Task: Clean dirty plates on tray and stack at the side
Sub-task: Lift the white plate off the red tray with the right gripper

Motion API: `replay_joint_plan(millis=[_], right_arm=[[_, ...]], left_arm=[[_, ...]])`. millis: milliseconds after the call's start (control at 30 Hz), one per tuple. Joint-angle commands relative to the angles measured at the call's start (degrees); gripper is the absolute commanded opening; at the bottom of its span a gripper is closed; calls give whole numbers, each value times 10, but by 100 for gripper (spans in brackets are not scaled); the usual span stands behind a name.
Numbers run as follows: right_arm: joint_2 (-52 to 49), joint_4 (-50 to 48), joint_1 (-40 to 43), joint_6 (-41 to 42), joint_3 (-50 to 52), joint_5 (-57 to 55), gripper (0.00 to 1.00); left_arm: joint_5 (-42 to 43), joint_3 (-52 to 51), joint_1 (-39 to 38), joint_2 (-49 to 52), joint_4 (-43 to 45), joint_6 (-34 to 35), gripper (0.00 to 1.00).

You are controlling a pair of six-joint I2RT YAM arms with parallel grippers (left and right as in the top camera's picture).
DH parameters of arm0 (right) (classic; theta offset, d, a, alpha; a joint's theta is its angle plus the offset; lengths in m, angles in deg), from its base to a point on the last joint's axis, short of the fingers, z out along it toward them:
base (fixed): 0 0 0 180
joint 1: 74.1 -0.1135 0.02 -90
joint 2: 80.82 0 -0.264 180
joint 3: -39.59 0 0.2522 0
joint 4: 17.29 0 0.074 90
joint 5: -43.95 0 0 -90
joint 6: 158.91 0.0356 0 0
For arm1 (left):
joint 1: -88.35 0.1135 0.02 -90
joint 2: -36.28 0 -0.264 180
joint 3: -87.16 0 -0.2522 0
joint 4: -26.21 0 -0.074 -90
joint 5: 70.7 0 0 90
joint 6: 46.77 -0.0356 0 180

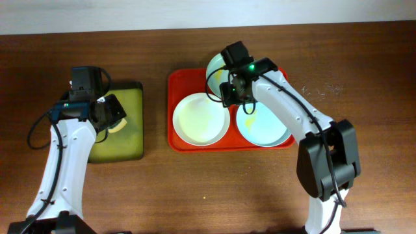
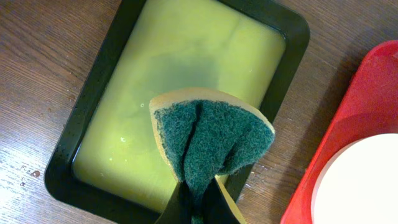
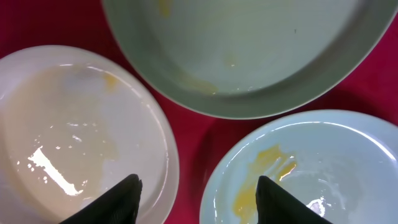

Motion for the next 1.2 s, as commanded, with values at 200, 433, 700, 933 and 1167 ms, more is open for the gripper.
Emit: replay_joint_plan(millis=[200, 433, 700, 933, 1167], right_arm=[[-58, -14, 6, -30, 2, 68, 49], [-65, -18, -7, -30, 2, 85, 45], [-110, -24, -12, -29, 2, 78, 43], [-117, -22, -12, -29, 2, 76, 4], [-89, 43, -14, -29, -28, 19, 4]], left_arm=[[7, 0, 2, 1, 6, 6, 0], [8, 0, 2, 1, 6, 6, 0], [16, 0, 2, 1, 6, 6, 0], [16, 0, 2, 1, 8, 6, 0], [17, 0, 2, 1, 8, 6, 0]])
